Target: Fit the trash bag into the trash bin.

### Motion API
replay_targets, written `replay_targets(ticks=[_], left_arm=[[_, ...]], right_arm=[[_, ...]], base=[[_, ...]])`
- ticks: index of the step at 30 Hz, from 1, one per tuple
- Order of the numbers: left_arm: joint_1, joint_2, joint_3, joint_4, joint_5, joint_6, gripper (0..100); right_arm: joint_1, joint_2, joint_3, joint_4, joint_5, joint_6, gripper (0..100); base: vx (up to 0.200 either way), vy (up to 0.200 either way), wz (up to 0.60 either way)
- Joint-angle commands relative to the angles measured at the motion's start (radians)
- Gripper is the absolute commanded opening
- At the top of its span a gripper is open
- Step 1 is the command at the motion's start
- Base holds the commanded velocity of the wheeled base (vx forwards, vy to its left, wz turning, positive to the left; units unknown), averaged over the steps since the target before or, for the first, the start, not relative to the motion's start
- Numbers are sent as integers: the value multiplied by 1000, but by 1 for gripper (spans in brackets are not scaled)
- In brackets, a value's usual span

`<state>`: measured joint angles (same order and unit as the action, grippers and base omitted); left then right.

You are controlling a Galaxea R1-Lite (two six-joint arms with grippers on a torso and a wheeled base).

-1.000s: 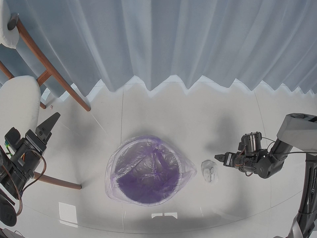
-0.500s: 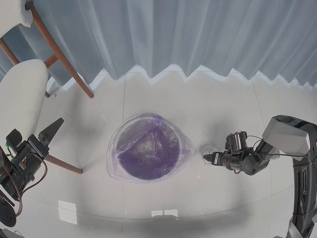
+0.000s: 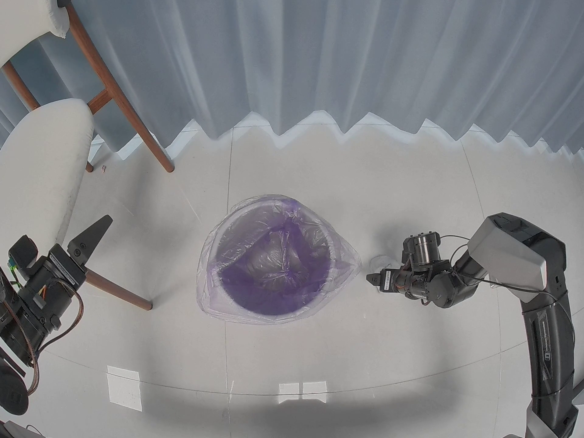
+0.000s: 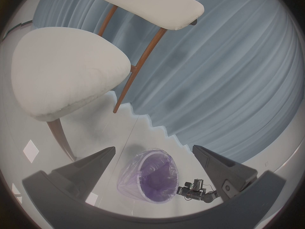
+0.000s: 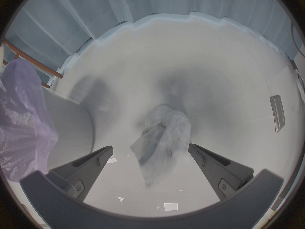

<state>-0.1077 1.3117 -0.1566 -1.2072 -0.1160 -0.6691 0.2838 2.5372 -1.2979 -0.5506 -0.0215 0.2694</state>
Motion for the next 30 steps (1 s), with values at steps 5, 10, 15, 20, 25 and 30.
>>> replay_targets(ticks=[5, 10, 15, 20, 25, 30], left_arm=[[17, 4, -35, 0, -1, 8, 100], [54, 11, -41, 0, -2, 69, 100], [60, 8, -34, 2, -2, 86, 100], [68, 14, -70, 0, -1, 88, 100], [85, 23, -136, 0, -4, 88, 100], [86, 23, -133, -2, -4, 88, 100]], right_arm=[[-17, 83, -135, 64, -15, -7, 0], [-43, -14, -50, 67, -25, -2, 0], [-69, -287, 186, 66, -17, 68, 0], [-68, -626, 424, 86, 20, 248, 0], [-55, -1000, 594, 189, 68, 344, 0], [-29, -1259, 690, 265, 83, 350, 0]], base=[[0, 0, 0], [0, 0, 0], [0, 0, 0], [0, 0, 0], [0, 0, 0], [0, 0, 0]])
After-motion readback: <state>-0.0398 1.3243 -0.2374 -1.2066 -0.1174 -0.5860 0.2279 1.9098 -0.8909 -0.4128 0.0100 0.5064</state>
